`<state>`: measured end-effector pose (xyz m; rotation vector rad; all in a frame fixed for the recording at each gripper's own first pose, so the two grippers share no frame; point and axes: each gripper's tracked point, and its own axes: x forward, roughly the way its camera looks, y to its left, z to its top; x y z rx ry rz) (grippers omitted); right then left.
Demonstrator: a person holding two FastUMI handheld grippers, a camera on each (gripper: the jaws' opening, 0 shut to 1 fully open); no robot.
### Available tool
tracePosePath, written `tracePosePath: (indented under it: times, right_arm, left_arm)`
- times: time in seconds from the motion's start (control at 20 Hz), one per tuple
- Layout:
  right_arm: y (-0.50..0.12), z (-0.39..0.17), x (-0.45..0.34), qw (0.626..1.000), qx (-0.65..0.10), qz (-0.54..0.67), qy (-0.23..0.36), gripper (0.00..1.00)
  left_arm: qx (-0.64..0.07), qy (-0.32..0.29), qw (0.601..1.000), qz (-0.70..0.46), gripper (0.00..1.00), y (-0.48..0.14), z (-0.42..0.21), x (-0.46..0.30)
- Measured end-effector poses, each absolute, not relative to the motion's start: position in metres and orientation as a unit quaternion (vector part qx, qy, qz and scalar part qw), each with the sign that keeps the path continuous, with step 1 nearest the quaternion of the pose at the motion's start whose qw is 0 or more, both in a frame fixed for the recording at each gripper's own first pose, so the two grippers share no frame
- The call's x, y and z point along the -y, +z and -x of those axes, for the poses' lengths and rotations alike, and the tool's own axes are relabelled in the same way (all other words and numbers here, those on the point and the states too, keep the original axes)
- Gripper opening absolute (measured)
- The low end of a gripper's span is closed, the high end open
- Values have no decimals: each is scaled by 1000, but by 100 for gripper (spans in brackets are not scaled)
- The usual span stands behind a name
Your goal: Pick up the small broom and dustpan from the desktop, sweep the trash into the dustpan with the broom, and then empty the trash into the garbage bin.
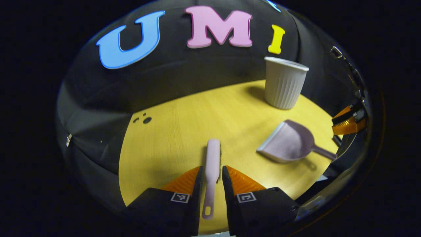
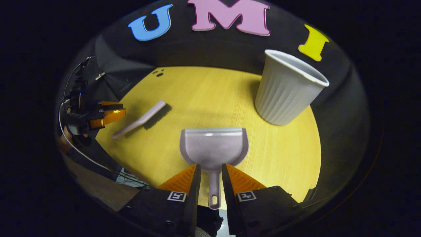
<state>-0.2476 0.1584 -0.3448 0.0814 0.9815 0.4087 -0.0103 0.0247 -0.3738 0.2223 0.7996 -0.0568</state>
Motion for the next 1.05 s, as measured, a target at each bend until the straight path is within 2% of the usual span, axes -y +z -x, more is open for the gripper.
tracePosePath:
  times: [0.2,0.25,0.3,0.45,0.7,1.05]
  right_arm:
    - [-279,208,-154,915,-362,-57,171,38]
    - [-263,203,-151,924,-340,-58,164,43]
    - [-250,197,-148,932,-322,-59,157,38]
    - [-223,189,-145,950,-271,-71,138,41]
    - [-194,189,-146,965,-220,-74,119,41]
    - [-182,181,-148,969,-202,-80,114,40]
  left_arm:
    - [-291,-54,952,-84,37,-312,-24,14]
    - [-271,-59,958,-79,37,-298,-28,21]
    - [-253,-64,962,-77,37,-283,-33,28]
    - [-214,-80,970,-78,37,-249,-41,47]
    - [-186,-94,976,-67,37,-228,-48,52]
    - [-177,-88,977,-79,37,-216,-48,45]
